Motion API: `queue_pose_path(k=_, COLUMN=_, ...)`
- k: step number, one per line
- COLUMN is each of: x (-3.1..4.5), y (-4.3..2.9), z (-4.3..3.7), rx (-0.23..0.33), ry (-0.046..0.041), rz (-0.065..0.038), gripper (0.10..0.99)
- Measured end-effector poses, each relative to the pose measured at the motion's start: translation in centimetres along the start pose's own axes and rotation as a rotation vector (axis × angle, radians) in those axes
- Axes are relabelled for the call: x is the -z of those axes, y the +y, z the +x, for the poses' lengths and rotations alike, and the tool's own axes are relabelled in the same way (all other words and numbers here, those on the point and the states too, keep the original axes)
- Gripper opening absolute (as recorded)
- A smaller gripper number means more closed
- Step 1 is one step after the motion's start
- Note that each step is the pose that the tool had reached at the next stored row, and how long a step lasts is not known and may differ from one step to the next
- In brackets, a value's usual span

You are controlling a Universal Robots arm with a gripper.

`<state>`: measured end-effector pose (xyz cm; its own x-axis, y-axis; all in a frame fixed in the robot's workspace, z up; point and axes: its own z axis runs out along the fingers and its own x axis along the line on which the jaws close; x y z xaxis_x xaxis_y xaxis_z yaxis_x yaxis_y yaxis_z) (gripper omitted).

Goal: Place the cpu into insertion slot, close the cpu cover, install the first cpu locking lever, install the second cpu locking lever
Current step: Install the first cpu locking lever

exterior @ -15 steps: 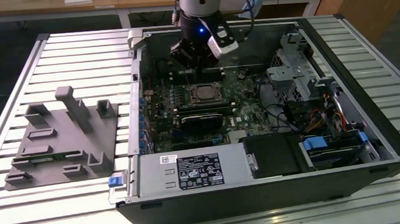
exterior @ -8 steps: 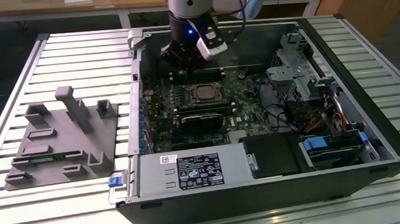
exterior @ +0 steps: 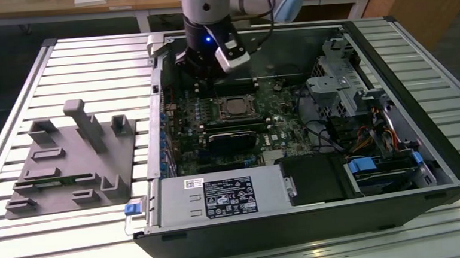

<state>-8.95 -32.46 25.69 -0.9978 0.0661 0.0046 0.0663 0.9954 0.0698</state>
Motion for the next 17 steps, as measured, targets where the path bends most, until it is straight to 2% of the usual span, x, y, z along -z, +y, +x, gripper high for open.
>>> queue_pose_path(k=3, x=-0.05, y=-0.04, z=0.37, rx=0.0, ry=0.0032, rz=-0.048, gripper=0.106)
queue_pose_path(k=9, x=-0.12, y=-0.08, z=0.76, rx=0.001, ry=0.0104, rz=-0.156, gripper=0.106)
queue_pose_path(k=11, x=-0.16, y=-0.1, z=0.85, rx=0.001, ry=0.0123, rz=-0.185, gripper=0.106)
queue_pose_path(k=13, x=-0.22, y=-0.12, z=0.91, rx=0.001, ry=0.0134, rz=-0.203, gripper=0.106)
queue_pose_path(k=17, x=-0.72, y=-0.17, z=0.9, rx=0.001, ry=0.0136, rz=-0.206, gripper=0.106)
